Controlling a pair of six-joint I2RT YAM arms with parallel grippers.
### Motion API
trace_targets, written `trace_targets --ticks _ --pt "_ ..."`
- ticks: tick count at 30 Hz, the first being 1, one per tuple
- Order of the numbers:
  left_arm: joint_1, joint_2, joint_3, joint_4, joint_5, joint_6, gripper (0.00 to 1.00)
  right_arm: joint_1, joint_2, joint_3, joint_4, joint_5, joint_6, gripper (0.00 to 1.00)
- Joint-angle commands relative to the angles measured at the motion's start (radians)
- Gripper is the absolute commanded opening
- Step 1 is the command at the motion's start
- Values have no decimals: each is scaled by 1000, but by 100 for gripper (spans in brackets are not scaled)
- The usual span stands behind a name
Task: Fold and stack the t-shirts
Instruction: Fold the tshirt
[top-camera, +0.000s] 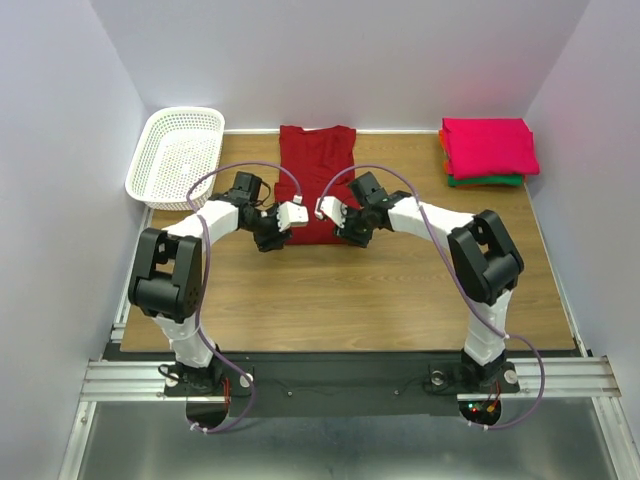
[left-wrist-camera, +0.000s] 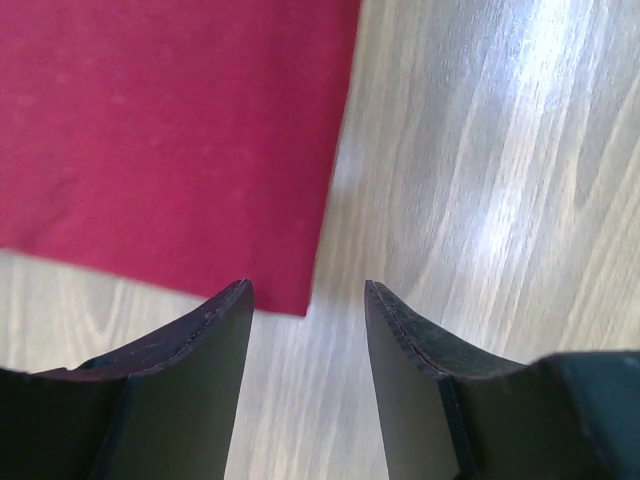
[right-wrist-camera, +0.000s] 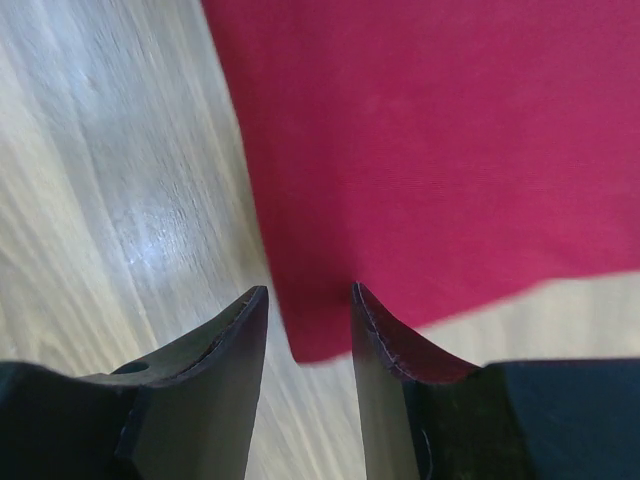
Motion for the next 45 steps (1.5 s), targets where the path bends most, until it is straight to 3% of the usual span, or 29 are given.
trace_targets --ticks 1,8,11,12,14,15,16,20,27,34,39,45 --pt "-13 25 2 62 -9 -7 60 -7 33 15 57 -13 34 44" --pt "-33 84 -7 111 -66 -35 58 -1 70 -26 70 -1 18 44" --pt "-36 103 14 94 -66 -31 45 1 76 -55 77 14 11 40" --pt "-36 108 25 73 -64 -25 33 -1 76 -62 83 19 10 33" --pt "-37 114 29 47 -67 -13 21 1 76 -66 86 33 16 22" --pt "-37 113 31 39 -75 -8 6 -1 71 -66 86 37 30 6" --pt "-36 104 32 30 -73 -5 0 1 64 -63 85 48 39 1" --pt "-36 -5 62 -42 -44 4 0 1 -40 -62 65 65 79 1" --pt "-37 -139 171 -236 9 5 0 -5 -194 52 -123 82 39 1" --pt "-80 -306 71 -392 39 41 0 56 -332 -8 -366 68 36 1" --pt "-137 -511 -19 -477 88 12 0 154 -497 -84 -514 18 99 1" --pt "-161 -639 -53 -587 175 -22 0 211 -564 -65 -616 -22 122 0"
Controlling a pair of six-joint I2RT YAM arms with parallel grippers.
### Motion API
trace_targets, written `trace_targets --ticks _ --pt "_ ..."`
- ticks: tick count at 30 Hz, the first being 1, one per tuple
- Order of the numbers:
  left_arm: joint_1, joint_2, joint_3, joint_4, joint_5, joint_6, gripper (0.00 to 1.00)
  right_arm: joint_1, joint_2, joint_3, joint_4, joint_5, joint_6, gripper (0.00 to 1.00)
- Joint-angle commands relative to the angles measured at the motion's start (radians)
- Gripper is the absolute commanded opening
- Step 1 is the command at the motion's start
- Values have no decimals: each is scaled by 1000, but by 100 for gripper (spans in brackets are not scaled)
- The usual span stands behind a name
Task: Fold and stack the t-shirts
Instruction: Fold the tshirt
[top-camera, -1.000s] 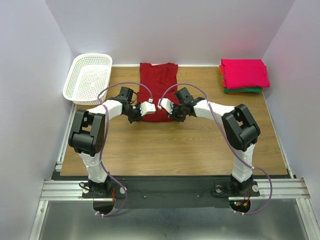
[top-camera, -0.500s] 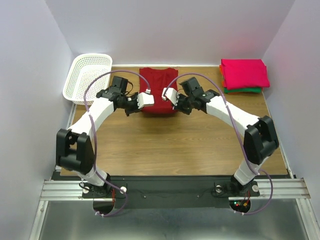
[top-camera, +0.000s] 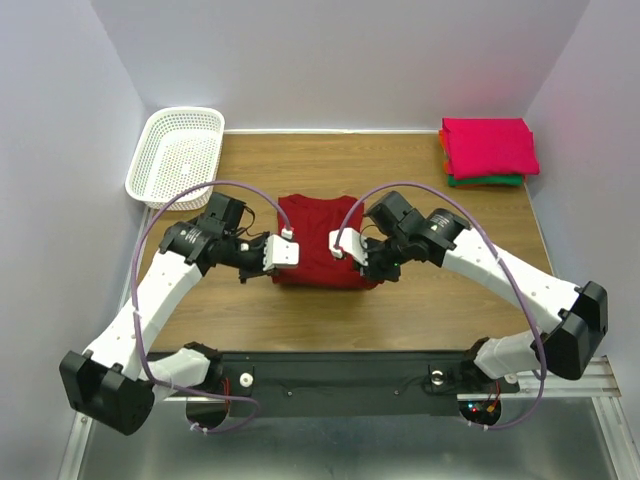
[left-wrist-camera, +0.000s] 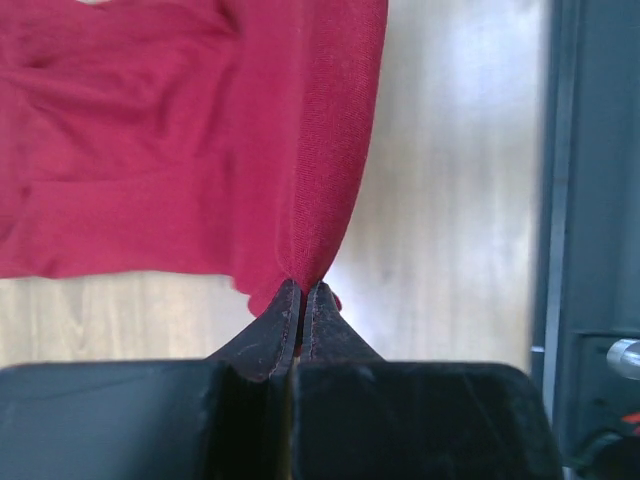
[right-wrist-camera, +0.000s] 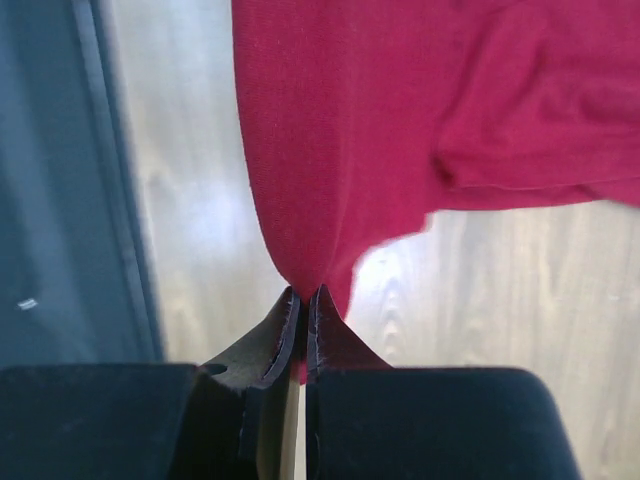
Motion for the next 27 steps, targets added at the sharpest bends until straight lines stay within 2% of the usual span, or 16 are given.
trace_targets --ticks 1,4,6,9,13,16,20,22,27 --pt "-5 -65 -6 -102 86 -57 0 -7 -25 60 -108 -11 31 1" --pt "-5 -50 51 -79 65 -108 0 -12 0 94 -94 38 -7 0" --pt "-5 -7 107 -55 10 -100 0 -62 53 148 -92 42 -55 1" --pt "-2 108 192 -64 -46 -67 0 -159 145 264 -106 16 -110 1" --pt "37 277 335 -42 -48 -4 0 -246 303 393 -118 -11 -240 1" --pt "111 488 416 -49 -40 59 0 -309 458 503 -120 -24 -320 1" --pt "171 646 497 23 -12 59 0 -372 690 684 -118 -27 -355 1" --pt "203 785 545 76 0 47 0 -389 801 789 -97 -31 -354 1" --pt "258 939 665 138 43 7 0 -398 932 921 4 -33 -284 4"
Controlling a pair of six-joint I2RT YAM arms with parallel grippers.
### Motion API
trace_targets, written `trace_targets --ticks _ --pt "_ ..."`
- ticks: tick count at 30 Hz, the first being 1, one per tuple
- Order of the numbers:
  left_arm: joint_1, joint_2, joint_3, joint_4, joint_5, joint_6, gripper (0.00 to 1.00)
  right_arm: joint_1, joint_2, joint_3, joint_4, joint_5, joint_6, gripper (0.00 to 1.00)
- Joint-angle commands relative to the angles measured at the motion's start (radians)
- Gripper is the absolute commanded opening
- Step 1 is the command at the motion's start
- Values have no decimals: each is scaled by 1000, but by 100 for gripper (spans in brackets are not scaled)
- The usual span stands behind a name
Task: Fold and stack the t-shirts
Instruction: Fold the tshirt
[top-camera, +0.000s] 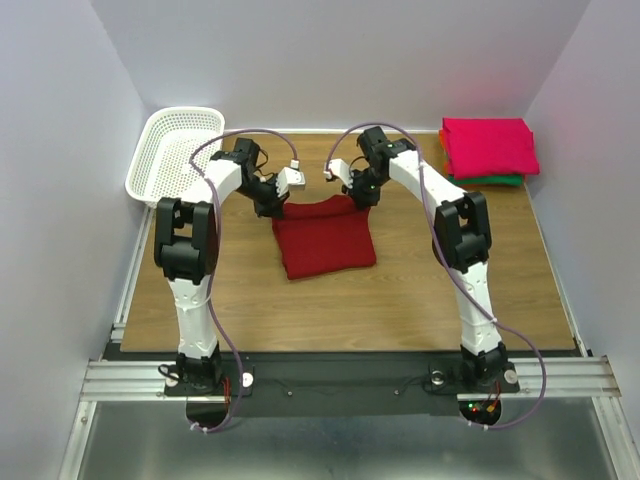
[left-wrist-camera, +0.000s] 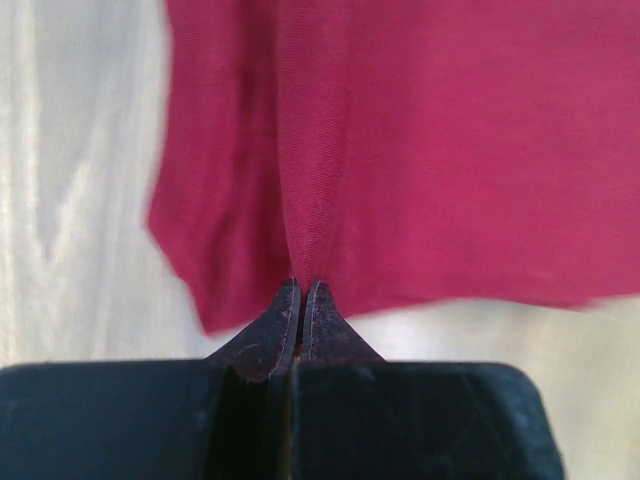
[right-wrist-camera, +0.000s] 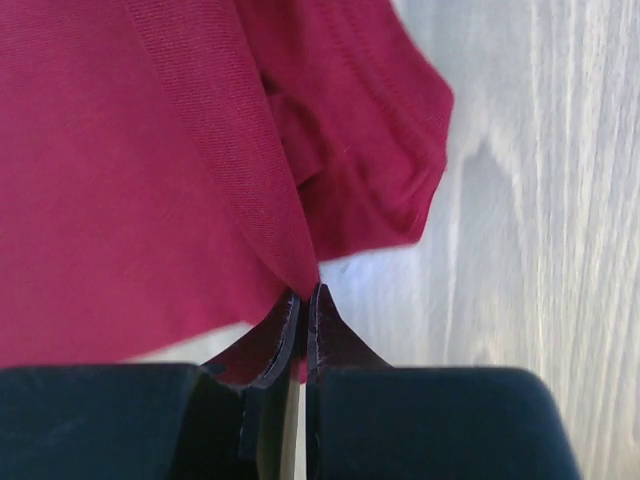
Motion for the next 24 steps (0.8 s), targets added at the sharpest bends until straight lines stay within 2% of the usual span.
trace_targets --ticks 1,3,4,5,7,8,9,10,11,12,15,16,17,19,24 --pt "63 37 106 52 32 -54 0 -22 19 89 118 26 51 9" --pt "74 47 112 92 46 -65 0 -23 18 74 201 36 108 16" --pt "79 50 108 103 55 -71 0 -21 15 75 262 35 189 25" --pt "82 55 108 102 52 -77 5 -24 9 78 281 29 228 33" --pt "89 47 90 95 50 -88 18 -27 -36 56 344 35 344 56" --pt "94 37 73 106 44 -102 21 -35 -54 43 355 38 374 57" --pt "101 12 57 121 35 -128 26 -41 -76 29 366 41 404 72" --pt "105 0 31 129 14 -145 41 -45 -112 -6 373 36 459 80" --pt "121 -27 17 140 12 -154 48 -55 -135 -27 373 26 484 80" --pt "128 -43 2 155 18 -171 50 -58 -157 -59 373 16 504 80" --pt "151 -110 -79 247 30 -310 51 -62 -244 -210 373 -94 567 71" --pt "155 -123 -110 300 30 -377 52 -64 -261 -245 372 -127 593 64" --pt "155 -140 -122 322 29 -410 52 -64 -274 -305 375 -175 610 61" --pt "155 -131 -132 358 23 -495 52 -64 -269 -342 375 -227 666 57" --pt "155 -32 -95 309 18 -551 52 -61 -220 -420 399 -338 742 50"
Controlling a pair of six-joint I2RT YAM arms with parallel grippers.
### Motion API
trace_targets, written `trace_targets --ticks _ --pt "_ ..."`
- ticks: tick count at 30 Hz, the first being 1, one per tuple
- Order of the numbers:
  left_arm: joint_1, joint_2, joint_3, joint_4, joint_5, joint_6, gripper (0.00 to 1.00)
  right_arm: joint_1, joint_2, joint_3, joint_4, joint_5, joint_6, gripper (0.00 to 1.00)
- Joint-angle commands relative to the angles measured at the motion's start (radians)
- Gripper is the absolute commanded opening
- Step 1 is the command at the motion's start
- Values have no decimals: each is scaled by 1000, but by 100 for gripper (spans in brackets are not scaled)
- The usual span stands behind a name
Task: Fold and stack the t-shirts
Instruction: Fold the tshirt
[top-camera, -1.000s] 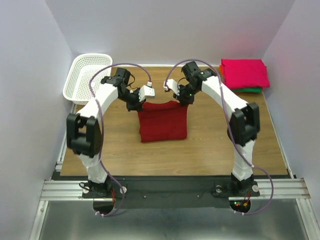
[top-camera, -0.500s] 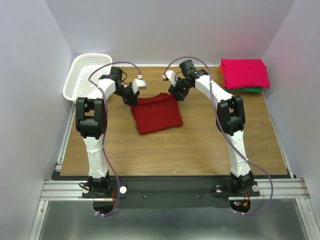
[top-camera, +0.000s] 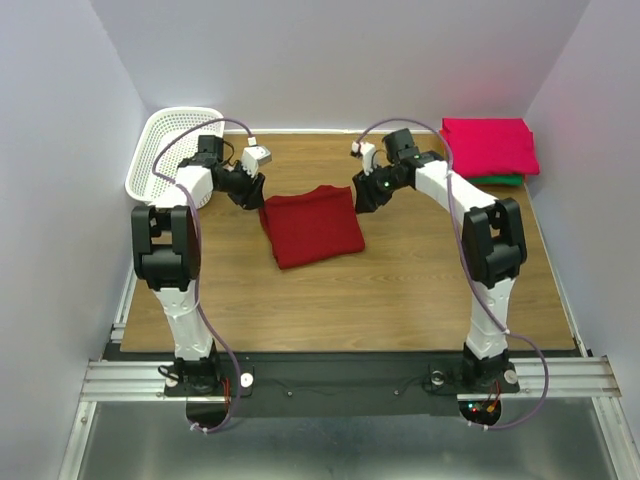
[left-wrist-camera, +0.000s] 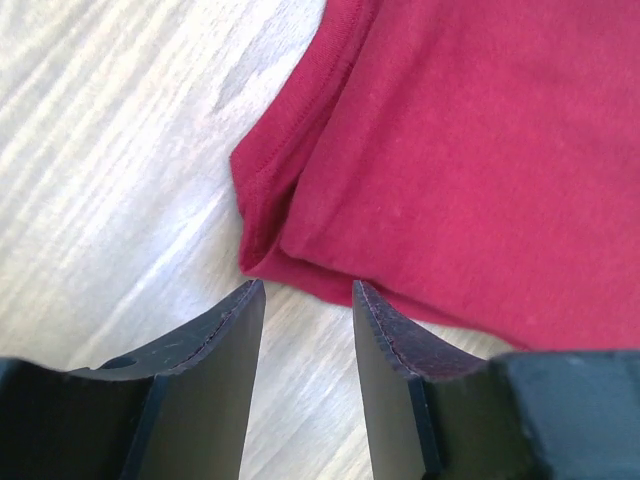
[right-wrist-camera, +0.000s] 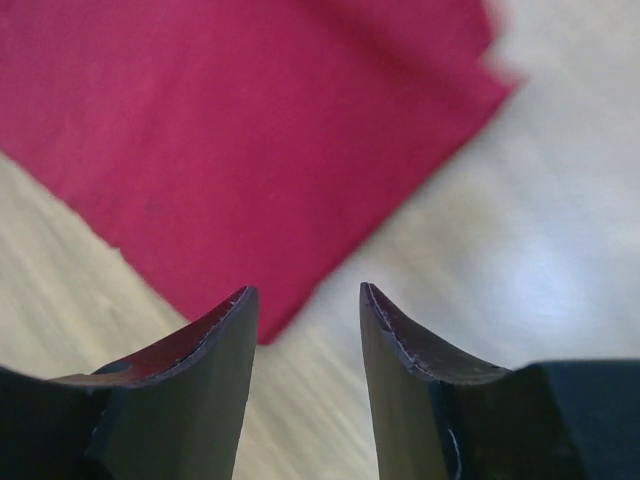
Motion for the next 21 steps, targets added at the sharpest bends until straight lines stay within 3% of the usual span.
trace_targets --ticks 1,11,17,21 --pt "-5 53 26 -7 23 -115 51 9 59 -65 41 -134 111 49" --pt "-5 108 -7 -41 204 -178 47 69 30 -375 121 -123 144 45" --pt "-11 35 -61 -308 263 137 45 161 -218 -535 60 -270 102 44" --pt "-13 -48 -51 -449 237 339 48 126 -278 -442 -55 -277 59 47"
